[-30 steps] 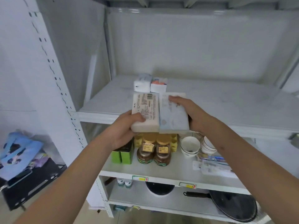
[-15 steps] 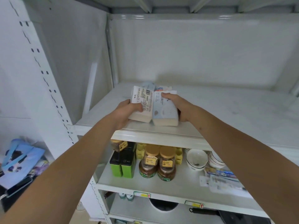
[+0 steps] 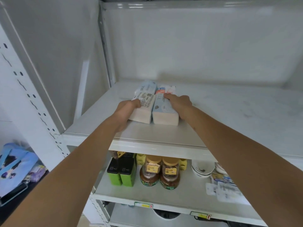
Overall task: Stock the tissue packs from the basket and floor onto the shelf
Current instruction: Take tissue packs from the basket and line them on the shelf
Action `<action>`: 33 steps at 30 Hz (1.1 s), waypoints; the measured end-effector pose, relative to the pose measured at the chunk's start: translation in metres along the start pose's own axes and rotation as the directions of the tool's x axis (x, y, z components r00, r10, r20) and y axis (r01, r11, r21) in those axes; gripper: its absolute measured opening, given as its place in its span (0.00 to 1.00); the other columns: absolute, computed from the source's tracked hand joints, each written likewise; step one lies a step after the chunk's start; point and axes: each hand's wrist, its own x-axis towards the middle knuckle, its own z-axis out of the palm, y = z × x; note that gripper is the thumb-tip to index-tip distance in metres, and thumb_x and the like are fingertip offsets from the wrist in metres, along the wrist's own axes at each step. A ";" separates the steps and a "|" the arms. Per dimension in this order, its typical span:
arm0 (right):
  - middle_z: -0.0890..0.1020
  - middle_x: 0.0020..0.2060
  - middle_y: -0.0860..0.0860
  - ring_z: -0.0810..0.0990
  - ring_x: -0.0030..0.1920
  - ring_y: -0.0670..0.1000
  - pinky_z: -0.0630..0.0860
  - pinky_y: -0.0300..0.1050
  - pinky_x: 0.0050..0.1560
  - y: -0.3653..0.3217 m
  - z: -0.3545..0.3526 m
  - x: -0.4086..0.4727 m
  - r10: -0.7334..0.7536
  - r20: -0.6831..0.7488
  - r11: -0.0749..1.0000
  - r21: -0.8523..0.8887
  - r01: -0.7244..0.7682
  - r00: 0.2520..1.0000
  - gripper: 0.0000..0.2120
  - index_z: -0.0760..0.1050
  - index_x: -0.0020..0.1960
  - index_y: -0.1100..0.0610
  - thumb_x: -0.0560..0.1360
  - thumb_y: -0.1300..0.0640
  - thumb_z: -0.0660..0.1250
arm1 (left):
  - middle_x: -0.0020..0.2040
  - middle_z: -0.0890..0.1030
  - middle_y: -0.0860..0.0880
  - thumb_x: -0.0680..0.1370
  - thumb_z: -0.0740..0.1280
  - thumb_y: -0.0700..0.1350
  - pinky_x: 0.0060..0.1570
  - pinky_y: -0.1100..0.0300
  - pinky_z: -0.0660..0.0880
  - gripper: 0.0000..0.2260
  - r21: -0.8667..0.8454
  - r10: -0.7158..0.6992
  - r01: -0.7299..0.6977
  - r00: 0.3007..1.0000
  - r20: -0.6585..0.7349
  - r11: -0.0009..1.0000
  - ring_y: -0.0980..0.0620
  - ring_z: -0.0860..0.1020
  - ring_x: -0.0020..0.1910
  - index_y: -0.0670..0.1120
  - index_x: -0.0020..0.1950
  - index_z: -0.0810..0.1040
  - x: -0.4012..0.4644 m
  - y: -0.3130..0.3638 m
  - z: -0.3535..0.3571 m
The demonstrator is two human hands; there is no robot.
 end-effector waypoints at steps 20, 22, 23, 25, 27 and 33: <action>0.71 0.65 0.53 0.75 0.69 0.58 0.70 0.51 0.70 0.061 -0.051 -0.072 -0.508 -0.008 0.813 -0.333 0.477 0.861 0.30 0.68 0.77 0.62 0.85 0.40 0.56 | 0.66 0.80 0.47 0.79 0.70 0.46 0.69 0.54 0.74 0.21 0.223 0.434 -0.374 0.816 -0.381 0.900 0.50 0.78 0.65 0.44 0.72 0.77 -0.067 -0.038 -0.005; 0.72 0.67 0.56 0.75 0.67 0.55 0.72 0.51 0.69 0.081 -0.066 -0.102 -0.671 0.046 0.656 -0.428 0.622 0.740 0.30 0.65 0.80 0.60 0.85 0.42 0.55 | 0.59 0.82 0.49 0.77 0.68 0.44 0.64 0.54 0.77 0.15 0.282 0.582 -0.508 0.717 -0.385 0.814 0.52 0.80 0.59 0.47 0.64 0.81 -0.098 -0.059 -0.003; 0.74 0.66 0.57 0.75 0.65 0.56 0.73 0.52 0.67 0.094 -0.076 -0.116 -0.747 0.078 0.550 -0.485 0.680 0.660 0.29 0.66 0.79 0.60 0.85 0.43 0.56 | 0.55 0.82 0.51 0.76 0.68 0.43 0.61 0.54 0.77 0.12 0.336 0.661 -0.569 0.654 -0.368 0.751 0.52 0.80 0.56 0.48 0.59 0.82 -0.114 -0.075 -0.002; 0.77 0.63 0.56 0.76 0.61 0.57 0.72 0.52 0.63 0.131 -0.097 -0.143 -0.866 0.133 0.335 -0.563 0.756 0.482 0.26 0.71 0.76 0.60 0.85 0.45 0.58 | 0.50 0.80 0.52 0.75 0.67 0.42 0.55 0.56 0.76 0.07 0.459 0.783 -0.637 0.545 -0.300 0.619 0.49 0.80 0.51 0.48 0.52 0.81 -0.142 -0.113 0.000; 0.76 0.61 0.54 0.75 0.59 0.57 0.69 0.50 0.60 0.178 -0.118 -0.165 -0.928 0.147 0.190 -0.607 0.772 0.344 0.20 0.74 0.71 0.58 0.85 0.48 0.60 | 0.47 0.80 0.51 0.75 0.68 0.41 0.51 0.57 0.74 0.05 0.548 0.834 -0.648 0.516 -0.195 0.529 0.47 0.78 0.49 0.46 0.49 0.81 -0.162 -0.152 0.003; 0.81 0.59 0.62 0.79 0.57 0.64 0.72 0.56 0.59 0.295 -0.153 -0.205 -0.750 0.287 0.237 -0.724 0.648 0.596 0.20 0.77 0.67 0.61 0.81 0.50 0.67 | 0.52 0.83 0.42 0.74 0.67 0.47 0.56 0.50 0.76 0.15 0.668 0.603 -0.541 0.779 0.170 0.511 0.41 0.79 0.53 0.38 0.54 0.84 -0.192 -0.240 0.021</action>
